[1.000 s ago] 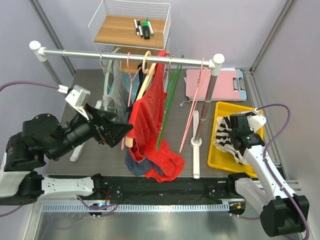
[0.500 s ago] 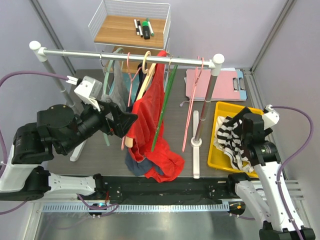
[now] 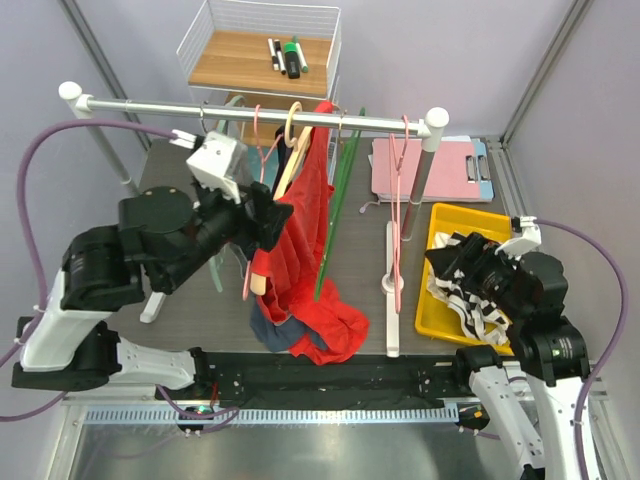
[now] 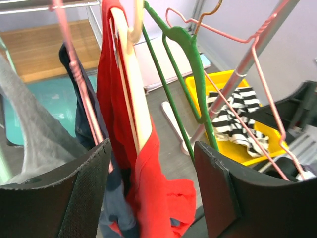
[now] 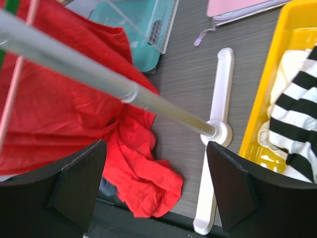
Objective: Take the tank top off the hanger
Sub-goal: Place the tank top in the bin, then pick up the hanger.
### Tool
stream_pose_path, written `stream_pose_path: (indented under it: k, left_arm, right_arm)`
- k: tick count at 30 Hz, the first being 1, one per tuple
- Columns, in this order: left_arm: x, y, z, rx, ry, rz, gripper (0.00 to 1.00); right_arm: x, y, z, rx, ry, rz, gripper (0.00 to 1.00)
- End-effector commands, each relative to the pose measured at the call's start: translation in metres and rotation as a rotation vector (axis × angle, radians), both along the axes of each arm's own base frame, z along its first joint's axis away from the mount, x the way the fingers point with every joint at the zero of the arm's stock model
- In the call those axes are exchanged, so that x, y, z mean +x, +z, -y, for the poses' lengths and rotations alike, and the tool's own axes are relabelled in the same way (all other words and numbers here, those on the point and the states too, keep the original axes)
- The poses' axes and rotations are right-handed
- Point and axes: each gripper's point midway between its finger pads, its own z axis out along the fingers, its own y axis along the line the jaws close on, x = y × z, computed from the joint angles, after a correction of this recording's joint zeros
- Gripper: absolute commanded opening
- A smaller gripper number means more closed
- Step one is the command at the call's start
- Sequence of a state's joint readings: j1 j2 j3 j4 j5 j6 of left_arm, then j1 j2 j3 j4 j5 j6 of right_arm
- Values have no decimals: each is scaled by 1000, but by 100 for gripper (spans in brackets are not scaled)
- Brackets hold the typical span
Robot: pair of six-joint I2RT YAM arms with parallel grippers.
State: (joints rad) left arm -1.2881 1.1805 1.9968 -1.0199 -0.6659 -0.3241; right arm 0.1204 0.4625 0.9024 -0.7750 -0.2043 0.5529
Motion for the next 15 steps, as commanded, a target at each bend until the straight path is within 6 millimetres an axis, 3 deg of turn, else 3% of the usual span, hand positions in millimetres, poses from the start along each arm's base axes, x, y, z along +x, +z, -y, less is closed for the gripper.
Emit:
stream_pose_path:
  k: [1, 6, 15]
  left_arm:
    - [20, 12, 7, 36, 85, 74, 67]
    - [34, 5, 11, 102, 175, 95, 63]
    - [43, -5, 17, 129, 223, 114, 48]
  right_arm:
    - [-29, 23, -17, 22, 131, 53, 86]
    - [-43, 35, -13, 0, 127, 86, 86]
    - [-49, 22, -8, -32, 119, 54, 86]
